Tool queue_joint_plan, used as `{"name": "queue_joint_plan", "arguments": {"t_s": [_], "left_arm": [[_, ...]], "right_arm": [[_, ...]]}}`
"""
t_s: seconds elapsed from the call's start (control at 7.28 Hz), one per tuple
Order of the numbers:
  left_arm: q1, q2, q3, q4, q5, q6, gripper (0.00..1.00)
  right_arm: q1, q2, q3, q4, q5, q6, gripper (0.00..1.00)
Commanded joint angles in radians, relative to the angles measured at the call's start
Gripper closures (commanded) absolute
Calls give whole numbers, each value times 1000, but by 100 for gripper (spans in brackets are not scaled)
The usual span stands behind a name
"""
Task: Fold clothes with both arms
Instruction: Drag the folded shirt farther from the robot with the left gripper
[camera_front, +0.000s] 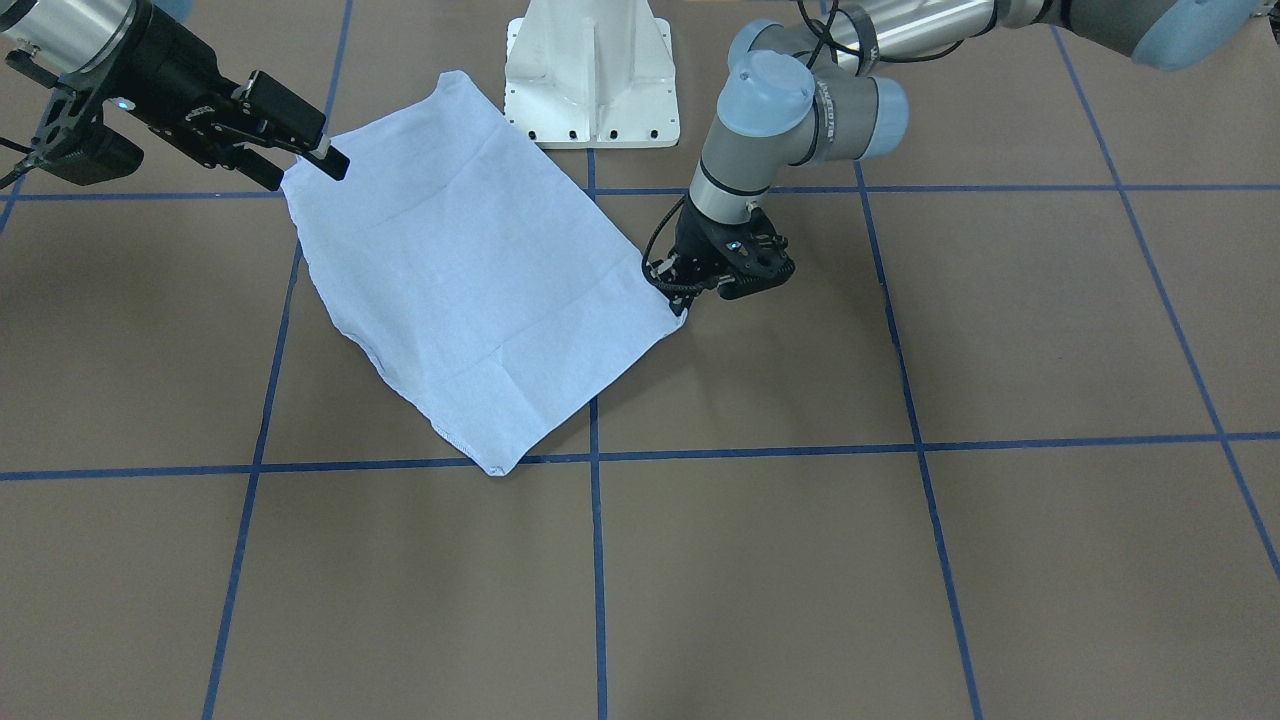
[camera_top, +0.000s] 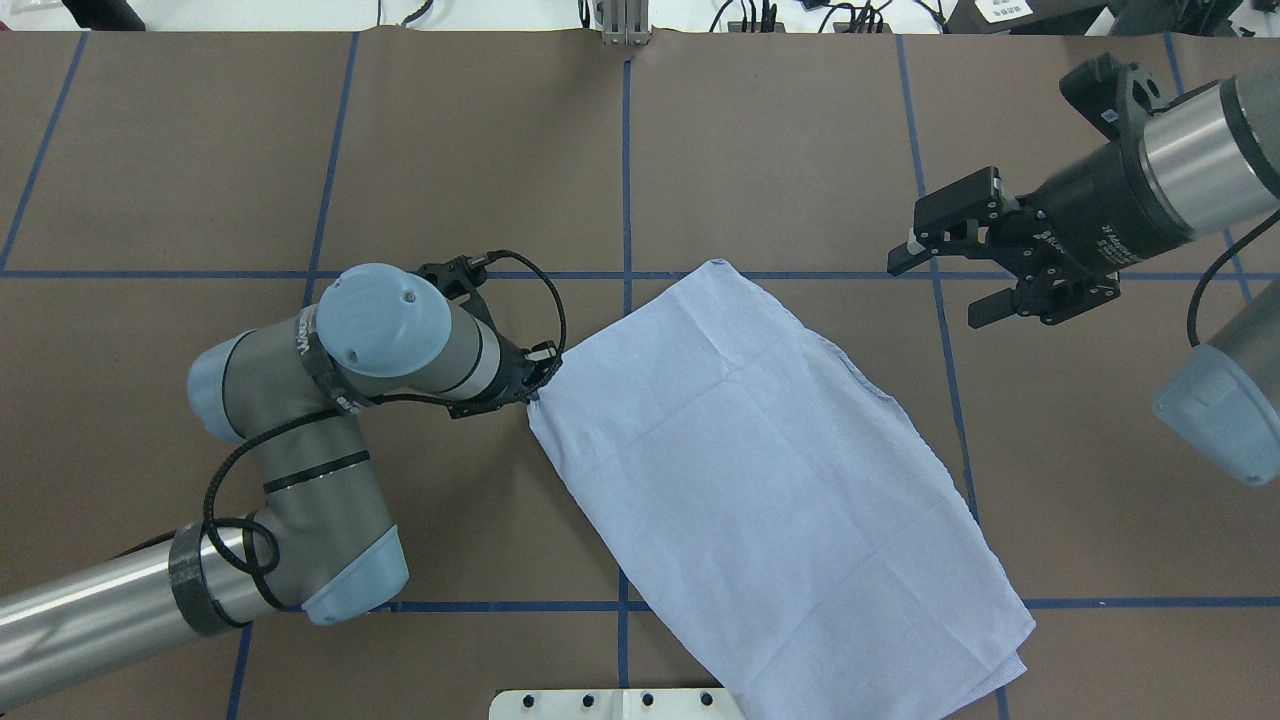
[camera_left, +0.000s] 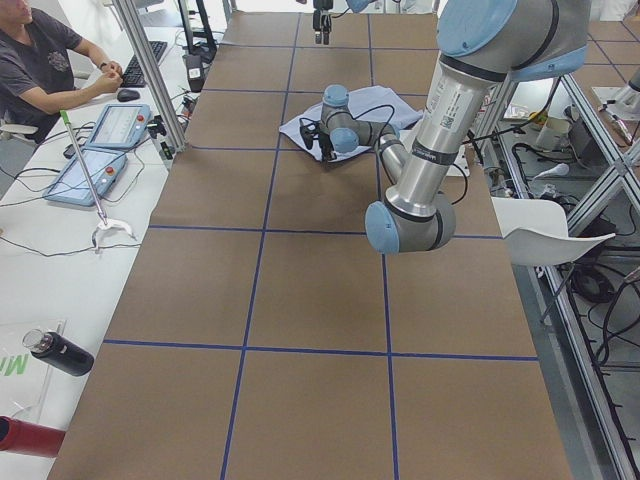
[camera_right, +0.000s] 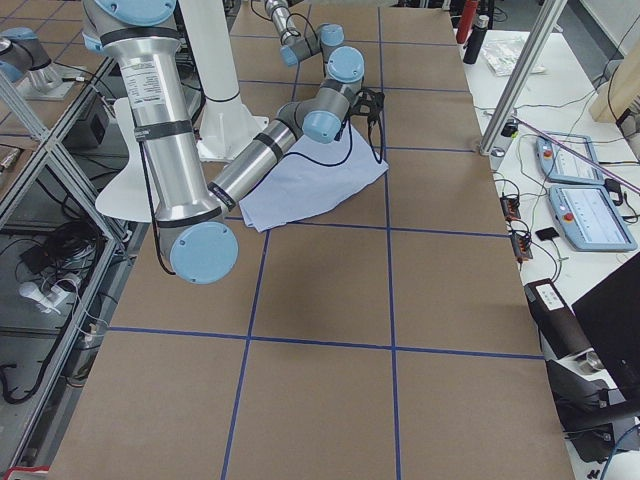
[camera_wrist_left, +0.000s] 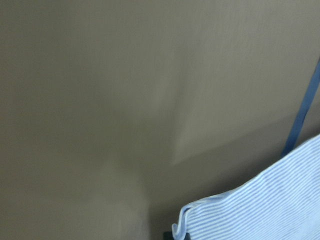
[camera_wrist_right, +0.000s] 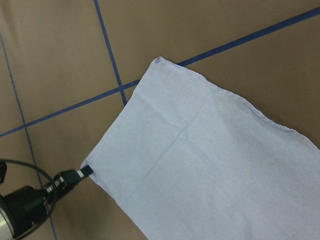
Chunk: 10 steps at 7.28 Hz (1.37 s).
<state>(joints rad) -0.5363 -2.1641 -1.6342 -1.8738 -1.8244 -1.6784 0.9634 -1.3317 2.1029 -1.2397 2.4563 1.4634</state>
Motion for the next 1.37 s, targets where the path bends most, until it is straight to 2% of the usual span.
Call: {"name": "queue_joint_plan", "arguments": {"t_s": [0.0, 0.14, 0.55, 0.82, 0.96, 1.24], "left_arm": [[-108, -157, 222, -11, 22, 80, 100], [-134, -213, 309, -34, 36, 112, 100], [-168, -339, 546, -308, 143, 128, 100], [-178, -356, 643, -465, 207, 128, 100], [-192, -370, 687, -497, 214, 134, 100], [-206, -375, 700, -528, 214, 140, 100]], "right_arm": [[8, 0, 0, 0, -2, -2, 0], [17, 2, 0, 0, -3, -2, 0], [28, 0, -4, 0, -17, -2, 0], [35, 0, -6, 0, -20, -2, 0], [38, -1, -6, 0, -20, -2, 0], [46, -1, -10, 0, -20, -2, 0]]}}
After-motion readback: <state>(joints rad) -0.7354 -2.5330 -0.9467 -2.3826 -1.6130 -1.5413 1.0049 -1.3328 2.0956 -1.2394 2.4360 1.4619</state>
